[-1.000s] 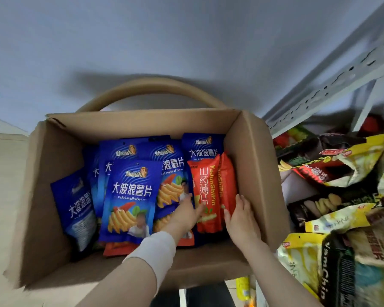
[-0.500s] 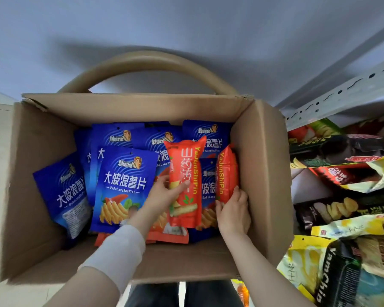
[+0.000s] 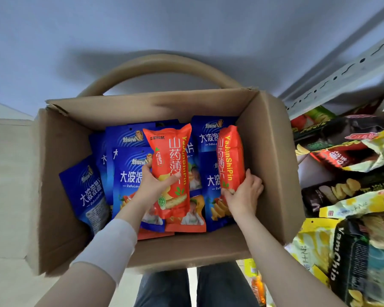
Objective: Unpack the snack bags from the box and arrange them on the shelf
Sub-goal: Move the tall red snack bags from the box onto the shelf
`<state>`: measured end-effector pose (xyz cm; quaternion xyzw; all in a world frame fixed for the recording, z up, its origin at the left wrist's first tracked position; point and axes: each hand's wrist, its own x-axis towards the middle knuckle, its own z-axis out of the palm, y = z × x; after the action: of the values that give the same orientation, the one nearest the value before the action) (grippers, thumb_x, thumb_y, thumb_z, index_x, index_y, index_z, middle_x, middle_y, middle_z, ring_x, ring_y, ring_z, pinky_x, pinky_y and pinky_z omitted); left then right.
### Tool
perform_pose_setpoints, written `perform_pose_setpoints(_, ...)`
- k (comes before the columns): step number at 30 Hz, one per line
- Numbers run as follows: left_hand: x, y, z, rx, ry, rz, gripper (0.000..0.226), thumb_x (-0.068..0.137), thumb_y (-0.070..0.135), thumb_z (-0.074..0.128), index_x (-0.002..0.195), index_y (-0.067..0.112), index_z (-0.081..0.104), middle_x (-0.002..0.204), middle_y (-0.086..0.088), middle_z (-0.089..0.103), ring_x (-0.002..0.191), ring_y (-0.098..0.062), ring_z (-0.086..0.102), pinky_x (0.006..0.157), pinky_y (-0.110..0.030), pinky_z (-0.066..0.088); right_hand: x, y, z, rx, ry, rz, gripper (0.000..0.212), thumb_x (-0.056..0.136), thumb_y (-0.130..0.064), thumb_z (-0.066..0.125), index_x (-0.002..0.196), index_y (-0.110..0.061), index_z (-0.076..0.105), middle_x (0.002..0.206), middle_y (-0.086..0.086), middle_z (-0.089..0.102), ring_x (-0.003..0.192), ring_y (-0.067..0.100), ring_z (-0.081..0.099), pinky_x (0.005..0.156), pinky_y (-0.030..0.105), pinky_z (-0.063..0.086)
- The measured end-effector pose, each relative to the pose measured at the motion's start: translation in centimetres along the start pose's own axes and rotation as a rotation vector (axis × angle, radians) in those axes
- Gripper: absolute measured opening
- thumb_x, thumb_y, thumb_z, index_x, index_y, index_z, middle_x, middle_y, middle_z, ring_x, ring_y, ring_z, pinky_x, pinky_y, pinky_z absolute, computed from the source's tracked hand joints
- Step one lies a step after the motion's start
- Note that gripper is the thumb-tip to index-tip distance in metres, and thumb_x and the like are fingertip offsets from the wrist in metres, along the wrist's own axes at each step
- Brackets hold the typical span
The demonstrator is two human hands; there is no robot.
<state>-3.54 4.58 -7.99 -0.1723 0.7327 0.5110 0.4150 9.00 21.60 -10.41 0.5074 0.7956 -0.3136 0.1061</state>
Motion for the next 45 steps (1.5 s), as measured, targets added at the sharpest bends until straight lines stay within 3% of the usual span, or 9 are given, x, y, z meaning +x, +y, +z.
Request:
perform_pose_setpoints(9,-7.8,7.0,-1.5,0.0,-0.286,0.349,0.047,0.088,0.025,0.058,0.126,0.026,0.03,0.109,0.002,0.059,0.094,-0.017,0.063,0.083,-0.035,0.052,-9.9,-1.4,-10.5,0.942,-0.219,0.007,0.086,0.058,-0.04,0.08,0.132,-0.031,0.036,0.129,-0.002,0.057,0.111,0.013,0.059,0.093,0.04,0.05)
perform_pose_setpoints(15,-14.8,13.5,2.9,0.029,-0.523,0.579,0.029,0.091,0.034,0.051,0.116,0.029,0.039,0.102,0.004,0.062,0.077,-0.004,0.067,0.068,-0.023,0.055,-16.5,1.0,-17.0,1.409,-0.201,-0.069,0.087,0.059,-0.018,0.082,0.135,-0.017,0.041,0.126,0.01,0.061,0.112,0.026,0.062,0.09,0.04,0.054)
perform_pose_setpoints(18,-19.7,16.2,7.0,0.091,-0.675,0.696,0.044,0.077,0.051,0.058,0.113,0.03,0.041,0.102,0.005,0.063,0.076,0.0,0.068,0.064,-0.018,0.055,-19.1,2.7,-21.2,1.58,-0.135,-0.197,0.099,0.053,-0.032,0.088,0.137,-0.009,0.04,0.133,0.018,0.054,0.117,0.031,0.057,0.092,0.04,0.052)
perform_pose_setpoints(21,-24.4,17.9,11.8,0.189,-0.791,0.785,0.075,0.063,0.061,0.063,0.124,0.03,0.034,0.111,0.007,0.061,0.09,-0.007,0.067,0.074,-0.025,0.055,-20.7,4.1,-25.0,1.56,0.023,-0.28,0.1,0.058,-0.048,0.084,0.139,-0.015,0.037,0.135,0.012,0.054,0.121,0.03,0.055,0.09,0.039,0.052)
perform_pose_setpoints(24,-27.2,18.7,16.8,0.217,-0.857,0.822,0.07,0.061,0.054,0.064,0.122,0.031,0.037,0.111,0.007,0.063,0.088,-0.008,0.068,0.074,-0.026,0.055,-21.6,6.2,-28.4,1.415,0.247,-0.228,0.102,0.049,-0.059,0.083,0.133,-0.022,0.041,0.123,0.002,0.064,0.111,0.021,0.063,0.09,0.037,0.051)
perform_pose_setpoints(30,-28.6,20.5,25.4,0.318,-0.963,0.931,0.089,0.029,0.078,0.074,0.106,0.043,0.047,0.098,0.02,0.068,0.087,-0.001,0.068,0.07,-0.019,0.055,-21.7,12.3,-34.4,1.238,0.536,-0.189,0.054,0.06,-0.032,0.073,0.108,-0.027,0.05,0.094,-0.002,0.071,0.073,0.006,0.069,0.055,0.018,0.052)
perform_pose_setpoints(34,-27.9,23.9,31.4,0.314,-1.041,0.991,0.093,0.029,0.073,0.079,0.111,0.038,0.049,0.11,0.01,0.066,0.094,-0.006,0.067,0.079,-0.026,0.054,-18.3,13.9,-37.5,1.22,0.628,-0.203,0.066,0.061,-0.023,0.076,0.12,-0.015,0.046,0.099,0.009,0.068,0.068,0.012,0.066,0.049,0.022,0.049)
perform_pose_setpoints(40,-23.8,29.8,40.7,0.373,-1.115,1.004,0.078,0.035,0.055,0.084,0.104,0.037,0.052,0.102,0.018,0.065,0.088,0.003,0.066,0.078,-0.02,0.054,-9.6,14.1,-40.5,1.187,0.774,-0.103,0.07,0.064,-0.009,0.083,0.122,-0.014,0.044,0.107,0.014,0.064,0.078,0.025,0.065,0.048,0.022,0.049)
perform_pose_setpoints(45,-21.5,32.8,46.8,0.426,-1.176,1.017,0.08,0.035,0.059,0.084,0.105,0.039,0.052,0.103,0.022,0.063,0.093,0.005,0.062,0.08,-0.016,0.051,-4.7,13.4,-41.4,1.14,0.873,-0.003,0.059,0.062,-0.005,0.081,0.101,-0.034,0.047,0.102,-0.012,0.062,0.086,-0.001,0.064,0.075,0.028,0.057)
